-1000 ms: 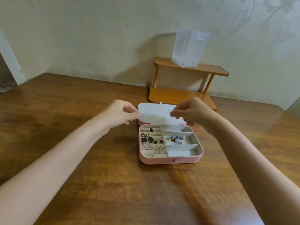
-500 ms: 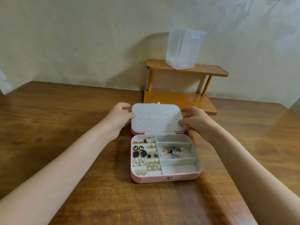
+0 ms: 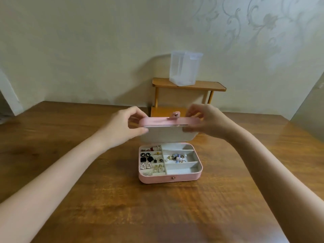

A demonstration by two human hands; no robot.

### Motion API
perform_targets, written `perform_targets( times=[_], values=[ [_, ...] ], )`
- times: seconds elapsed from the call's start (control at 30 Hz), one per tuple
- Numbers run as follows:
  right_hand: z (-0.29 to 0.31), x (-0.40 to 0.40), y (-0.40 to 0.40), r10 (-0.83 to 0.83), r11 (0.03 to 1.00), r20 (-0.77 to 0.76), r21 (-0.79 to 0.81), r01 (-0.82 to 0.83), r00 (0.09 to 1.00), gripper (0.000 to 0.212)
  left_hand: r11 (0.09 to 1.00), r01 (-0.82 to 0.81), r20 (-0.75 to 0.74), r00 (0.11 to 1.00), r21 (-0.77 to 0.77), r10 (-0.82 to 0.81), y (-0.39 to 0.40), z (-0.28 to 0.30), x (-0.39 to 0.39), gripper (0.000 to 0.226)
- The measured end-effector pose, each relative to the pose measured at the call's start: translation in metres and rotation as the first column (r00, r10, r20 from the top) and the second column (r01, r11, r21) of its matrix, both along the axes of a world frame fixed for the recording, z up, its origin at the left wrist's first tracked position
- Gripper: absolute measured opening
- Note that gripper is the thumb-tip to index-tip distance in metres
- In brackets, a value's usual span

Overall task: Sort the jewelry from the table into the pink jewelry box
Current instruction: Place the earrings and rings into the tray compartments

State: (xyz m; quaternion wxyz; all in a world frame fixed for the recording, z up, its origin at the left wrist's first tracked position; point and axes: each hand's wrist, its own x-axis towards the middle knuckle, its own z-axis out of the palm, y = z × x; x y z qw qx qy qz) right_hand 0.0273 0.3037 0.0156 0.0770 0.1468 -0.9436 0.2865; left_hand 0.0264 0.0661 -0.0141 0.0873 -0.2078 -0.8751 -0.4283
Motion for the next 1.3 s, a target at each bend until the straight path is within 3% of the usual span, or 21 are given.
perform_targets(
  times=[0.1, 0.2, 0.27, 0.37, 0.47, 0.53, 0.9, 0.97, 1.07, 1.2, 1.3],
  values=[
    [-0.012, 0.029, -0.003, 0.042, 0.980, 0.021, 0.192, -0.045, 0.999, 0.029, 0.971, 0.070, 0.010, 0.998, -0.228, -0.070, -0.002, -0.005, 0.026, 0.027],
    [-0.042, 0.053, -0.007, 0.057, 0.919, 0.036, 0.388, -0.066, 0.998, 0.026, 0.875, 0.152, 0.088, 0.988, -0.460, -0.125, -0.005, -0.022, 0.043, 0.027],
    [-0.051, 0.061, -0.006, 0.057, 0.907, 0.040, 0.415, -0.068, 0.998, 0.025, 0.869, 0.153, 0.117, 0.987, -0.471, -0.110, -0.004, -0.027, 0.051, 0.027],
    [-0.042, 0.062, -0.009, 0.035, 0.946, 0.080, 0.320, -0.059, 0.996, 0.027, 0.869, 0.106, 0.063, 0.994, -0.483, -0.086, 0.009, -0.028, 0.058, 0.034],
    [-0.046, 0.058, -0.021, 0.069, 0.944, 0.179, 0.307, -0.123, 0.981, 0.060, 0.810, 0.107, -0.004, 0.991, -0.577, -0.134, 0.026, -0.031, 0.060, 0.046],
    [-0.057, 0.057, -0.026, 0.104, 0.941, 0.200, 0.298, -0.162, 0.974, 0.070, 0.803, 0.071, -0.058, 0.990, -0.592, -0.131, 0.031, -0.034, 0.058, 0.048],
    [-0.067, 0.057, -0.032, 0.104, 0.871, -0.033, 0.486, -0.075, 0.994, 0.060, 0.753, -0.042, -0.189, 0.976, -0.657, -0.111, 0.034, -0.038, 0.054, 0.042],
    [-0.069, 0.057, -0.031, 0.097, 0.881, -0.036, 0.468, -0.069, 0.995, 0.060, 0.754, -0.043, -0.189, 0.976, -0.656, -0.109, 0.034, -0.038, 0.054, 0.043],
    [-0.075, 0.056, -0.023, -0.010, 0.908, 0.020, 0.420, 0.001, 1.000, 0.069, 0.794, -0.030, -0.056, 0.998, -0.607, -0.006, 0.032, -0.043, 0.050, 0.054],
    [-0.087, 0.036, -0.008, -0.246, 0.967, 0.229, 0.130, 0.221, 0.942, 0.097, 0.884, -0.063, 0.240, 0.951, -0.463, 0.193, 0.036, -0.053, 0.037, 0.082],
    [-0.093, 0.010, -0.005, -0.236, 0.971, 0.190, 0.022, 0.237, 0.953, 0.103, 0.915, -0.098, 0.217, 0.956, -0.392, 0.196, 0.049, -0.052, 0.011, 0.082]
  ],
)
